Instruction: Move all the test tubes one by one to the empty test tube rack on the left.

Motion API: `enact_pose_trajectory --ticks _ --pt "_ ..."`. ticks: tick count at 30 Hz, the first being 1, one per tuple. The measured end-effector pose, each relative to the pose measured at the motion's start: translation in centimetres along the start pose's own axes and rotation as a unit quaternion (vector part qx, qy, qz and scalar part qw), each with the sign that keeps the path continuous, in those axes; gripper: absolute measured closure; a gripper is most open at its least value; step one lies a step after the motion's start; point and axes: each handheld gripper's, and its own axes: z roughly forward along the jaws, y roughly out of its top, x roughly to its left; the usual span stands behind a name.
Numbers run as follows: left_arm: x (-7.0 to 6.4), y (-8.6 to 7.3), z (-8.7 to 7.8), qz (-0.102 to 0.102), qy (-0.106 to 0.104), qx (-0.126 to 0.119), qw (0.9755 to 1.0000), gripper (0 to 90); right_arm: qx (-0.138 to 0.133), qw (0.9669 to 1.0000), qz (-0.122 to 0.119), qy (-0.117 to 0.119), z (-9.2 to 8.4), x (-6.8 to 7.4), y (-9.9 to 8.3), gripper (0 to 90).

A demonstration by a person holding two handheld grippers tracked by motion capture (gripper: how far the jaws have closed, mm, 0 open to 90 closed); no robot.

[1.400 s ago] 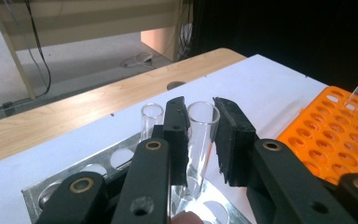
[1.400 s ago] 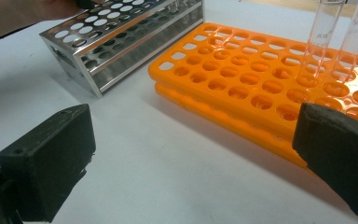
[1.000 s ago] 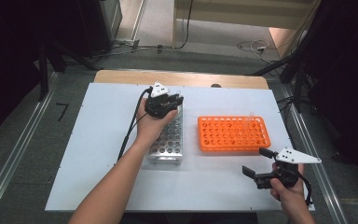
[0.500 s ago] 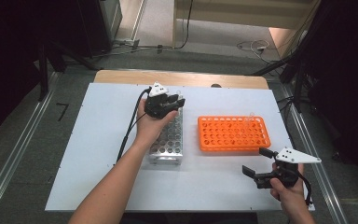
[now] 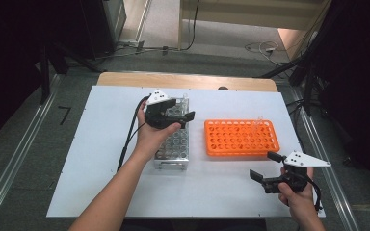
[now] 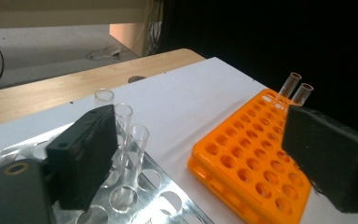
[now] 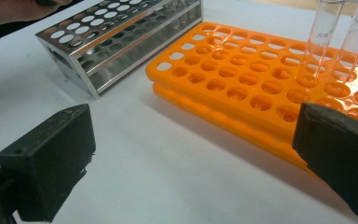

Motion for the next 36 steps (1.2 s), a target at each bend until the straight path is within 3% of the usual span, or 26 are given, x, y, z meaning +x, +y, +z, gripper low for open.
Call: enact_pose_trajectory --ticks 7,18,29,36 --pt "-1.5 -0.7 -2.1 0.01 -0.007 0.0 0.9999 0.7 -0.003 1.0 -0.001 0.0 -0.1 0.2 0.2 0.0" --pt "-3.2 -1.7 -6.0 0.023 -0.008 -0.015 0.9996 0.0 -0.003 1.0 -0.004 -0.003 0.0 0.2 1.0 0.0" --pt "-3.8 -3.7 -9.4 0.018 -0.006 -0.027 0.9995 0.0 0.0 1.0 0.006 -0.001 1.4 -0.2 2.5 0.0" --pt "-3.9 -4.8 -11.1 0.012 -0.005 -0.035 0.9993 0.0 0.007 0.9996 0.014 -0.025 2.4 -1.5 2.6 0.0"
